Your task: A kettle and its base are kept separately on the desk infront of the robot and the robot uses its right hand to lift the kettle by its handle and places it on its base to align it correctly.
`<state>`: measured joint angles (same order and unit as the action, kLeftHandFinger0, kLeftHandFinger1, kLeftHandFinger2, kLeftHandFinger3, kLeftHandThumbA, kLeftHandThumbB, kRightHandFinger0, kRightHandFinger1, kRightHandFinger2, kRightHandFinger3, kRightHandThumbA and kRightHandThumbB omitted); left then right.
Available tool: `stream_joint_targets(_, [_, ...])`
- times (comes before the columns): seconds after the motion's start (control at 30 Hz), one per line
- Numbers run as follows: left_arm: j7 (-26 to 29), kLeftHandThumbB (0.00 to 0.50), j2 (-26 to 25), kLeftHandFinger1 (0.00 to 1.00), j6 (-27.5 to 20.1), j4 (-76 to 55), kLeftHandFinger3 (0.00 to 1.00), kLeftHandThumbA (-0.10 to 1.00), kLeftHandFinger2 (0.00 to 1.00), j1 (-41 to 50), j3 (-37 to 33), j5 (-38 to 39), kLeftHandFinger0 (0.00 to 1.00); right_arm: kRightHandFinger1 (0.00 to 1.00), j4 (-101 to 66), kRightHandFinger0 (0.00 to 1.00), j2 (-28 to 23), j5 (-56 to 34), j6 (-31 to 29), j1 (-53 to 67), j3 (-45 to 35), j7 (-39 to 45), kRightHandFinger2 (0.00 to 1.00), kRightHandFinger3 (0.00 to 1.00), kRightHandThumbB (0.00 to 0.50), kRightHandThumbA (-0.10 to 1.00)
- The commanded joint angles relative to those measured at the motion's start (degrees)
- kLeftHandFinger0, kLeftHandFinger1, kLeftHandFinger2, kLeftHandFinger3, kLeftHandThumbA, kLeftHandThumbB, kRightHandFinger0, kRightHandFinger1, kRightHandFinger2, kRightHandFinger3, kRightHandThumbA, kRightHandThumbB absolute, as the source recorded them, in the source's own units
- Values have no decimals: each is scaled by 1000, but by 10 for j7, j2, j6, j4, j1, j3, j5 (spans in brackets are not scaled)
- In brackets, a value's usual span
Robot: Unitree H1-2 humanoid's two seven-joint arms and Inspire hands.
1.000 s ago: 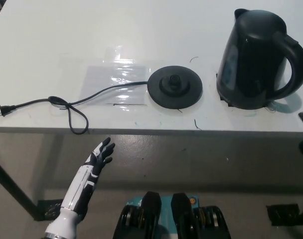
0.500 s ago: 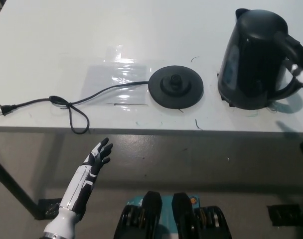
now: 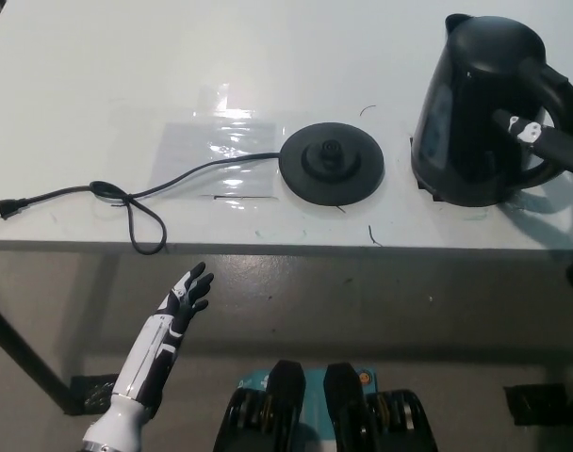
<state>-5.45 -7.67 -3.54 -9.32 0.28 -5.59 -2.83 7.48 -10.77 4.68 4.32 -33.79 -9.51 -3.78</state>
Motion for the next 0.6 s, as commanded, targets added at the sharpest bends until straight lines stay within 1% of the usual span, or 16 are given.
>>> stream_joint_targets(0.0, [-2,149,-7,1000,-15,-10,1000,1000,1000,-3,9,0,1000,1000,27,1000,-10,-17,-10,-36,-3,2,1000,1000,379,1000])
stream_joint_targets(0.03, [-1,141,-7,1000,-16,-10,1000,1000,1000,-3,10,0,1000,1000,30,1000,-11,-16,-10,-37,-2,1,1000,1000,389,1000])
stream_joint_targets(0.07, [0,140,-7,1000,-17,-10,1000,1000,1000,-4,10,-1,1000,1000,31,1000,-13,-12,-10,-36,-2,-1,1000,1000,388,1000])
stream_joint_targets(0.13, [-2,152,-9,1000,-13,-12,1000,1000,1000,-6,12,1,1000,1000,35,1000,-16,-9,-16,-38,-3,-5,1000,1000,393,1000])
stream_joint_targets(0.17, [-2,151,-9,1000,-14,-12,1000,1000,1000,-6,12,1,1000,1000,31,1000,-17,-8,-13,-37,-3,-6,1000,1000,414,1000])
stream_joint_targets(0.23, [-3,148,-9,1000,-19,-7,1000,1000,1000,-8,12,2,1000,1000,25,1000,-20,-4,-6,-36,-3,-8,1000,1000,424,1000])
stream_joint_targets(0.3, [-2,151,-9,1000,-21,-6,1000,1000,1000,-7,12,0,1000,1000,19,1000,-21,-6,-4,-35,-4,-8,1000,1000,398,1000])
stream_joint_targets(0.33, [-4,162,-9,1000,-18,-7,1000,1000,1000,-6,11,0,1000,1000,17,1000,-21,-7,-3,-35,-6,-8,1000,1000,394,1000])
stream_joint_targets(0.37, [-3,162,-9,1000,-16,-9,1000,1000,1000,-6,11,0,1000,1000,15,1000,-21,-8,-4,-34,-6,-8,1000,1000,382,1000])
stream_joint_targets(0.43, [-3,151,-8,1000,-15,-11,1000,1000,1000,-7,11,1,1000,1000,13,1000,-21,-8,-4,-36,-8,-11,1000,1000,377,1000])
stream_joint_targets(0.5, [-2,166,-8,1000,-11,-13,1000,1000,1000,-7,10,-3,1000,1000,14,1000,-20,-13,-7,-38,-11,-11,1000,1000,383,1000])
stream_joint_targets(0.57, [-3,159,-9,1000,-14,-12,1000,1000,1000,-7,10,-2,1000,1000,14,1000,-18,-14,-8,-38,-12,-12,1000,1000,381,1000])
